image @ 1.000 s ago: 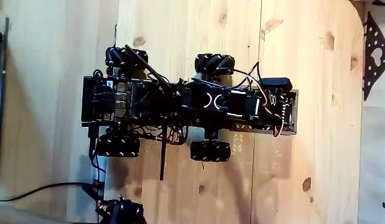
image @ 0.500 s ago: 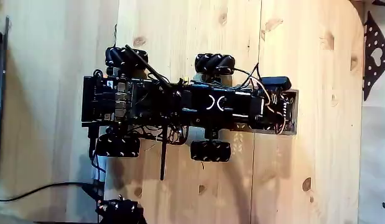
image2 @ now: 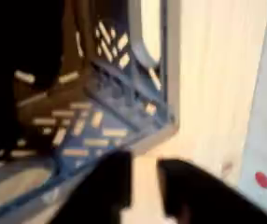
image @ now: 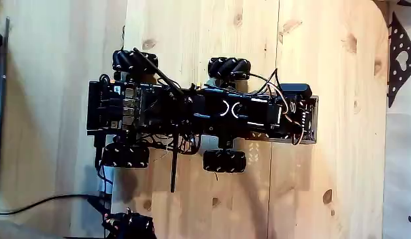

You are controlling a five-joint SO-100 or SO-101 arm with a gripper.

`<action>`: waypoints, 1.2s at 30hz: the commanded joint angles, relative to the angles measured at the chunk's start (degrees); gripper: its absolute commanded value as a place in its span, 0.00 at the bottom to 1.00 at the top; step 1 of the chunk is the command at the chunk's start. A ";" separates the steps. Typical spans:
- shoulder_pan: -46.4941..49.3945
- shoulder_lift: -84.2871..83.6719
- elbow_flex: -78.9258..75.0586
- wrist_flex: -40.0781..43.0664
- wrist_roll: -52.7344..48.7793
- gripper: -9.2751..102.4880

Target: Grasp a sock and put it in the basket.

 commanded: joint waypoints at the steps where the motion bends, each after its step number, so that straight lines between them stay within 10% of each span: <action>1: 0.70 -0.09 1.49 6.86 -0.62 0.10; 36: -3.08 0.44 2.02 6.86 0.00 0.09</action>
